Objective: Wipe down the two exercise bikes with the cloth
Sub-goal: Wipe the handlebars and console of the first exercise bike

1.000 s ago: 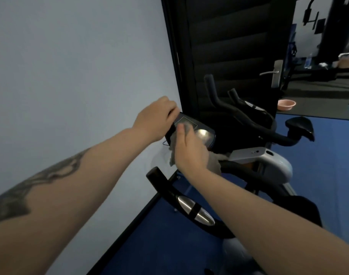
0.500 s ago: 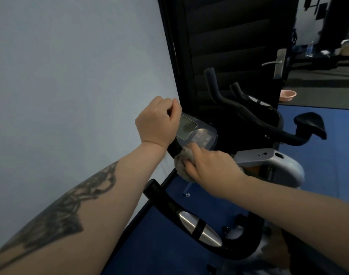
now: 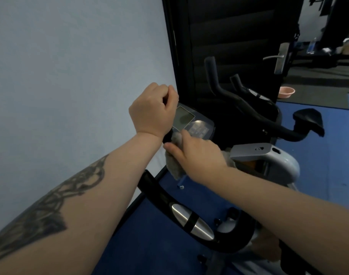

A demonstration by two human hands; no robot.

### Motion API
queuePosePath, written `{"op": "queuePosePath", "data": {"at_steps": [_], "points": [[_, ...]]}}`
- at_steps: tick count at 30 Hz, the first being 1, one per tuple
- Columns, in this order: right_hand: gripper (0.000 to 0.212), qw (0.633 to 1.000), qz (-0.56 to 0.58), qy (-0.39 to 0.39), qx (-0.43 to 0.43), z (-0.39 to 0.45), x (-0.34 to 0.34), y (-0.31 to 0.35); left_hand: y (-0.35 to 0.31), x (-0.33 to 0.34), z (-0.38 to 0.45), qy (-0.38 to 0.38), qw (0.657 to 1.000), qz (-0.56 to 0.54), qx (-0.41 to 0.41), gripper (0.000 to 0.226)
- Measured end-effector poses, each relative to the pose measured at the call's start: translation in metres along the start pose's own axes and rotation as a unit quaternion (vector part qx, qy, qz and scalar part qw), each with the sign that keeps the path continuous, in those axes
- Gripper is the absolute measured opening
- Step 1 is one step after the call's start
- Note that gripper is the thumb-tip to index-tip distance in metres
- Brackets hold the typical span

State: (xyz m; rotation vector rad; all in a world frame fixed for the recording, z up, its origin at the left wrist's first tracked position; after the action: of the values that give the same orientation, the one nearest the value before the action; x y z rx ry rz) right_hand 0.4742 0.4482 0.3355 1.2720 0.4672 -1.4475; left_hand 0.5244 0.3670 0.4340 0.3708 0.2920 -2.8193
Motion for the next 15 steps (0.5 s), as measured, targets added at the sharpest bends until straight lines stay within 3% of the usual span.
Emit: {"op": "queuePosePath", "data": {"at_steps": [2,5,9,11,15], "points": [[0.048,0.998,0.035,-0.008,-0.042,-0.015,-0.007,-0.011,0.001,0.001,0.0,0.007,1.0,0.0,-0.006,0.038],[0.046,0.995,0.033,0.052,-0.081,-0.023,-0.01,-0.022,0.0,0.002,-0.002,-0.004,1.0,-0.003,-0.009,0.038],[0.058,0.999,0.011,0.036,0.01,0.011,0.0,-0.003,0.0,0.001,0.001,0.003,1.0,0.003,0.001,0.037],[0.055,0.999,0.033,0.007,-0.015,-0.002,-0.003,-0.006,0.001,0.001,0.001,0.012,1.0,0.0,0.002,0.037],[0.057,0.992,0.074,0.093,-0.051,-0.023,-0.011,-0.033,0.002,0.004,-0.002,0.007,1.0,-0.017,-0.004,0.038]]}}
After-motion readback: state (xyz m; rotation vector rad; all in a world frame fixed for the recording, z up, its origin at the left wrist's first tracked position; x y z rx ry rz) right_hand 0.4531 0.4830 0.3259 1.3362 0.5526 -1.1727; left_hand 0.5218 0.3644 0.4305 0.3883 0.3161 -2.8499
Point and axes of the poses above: each hand's wrist, its own z-axis towards the middle knuckle, its own x-axis out of the palm, y = z × x, the point moved 7 cm from there along z, towards the middle knuckle, and after that the axes turned 1 degree about x, right-handed, at the moved point
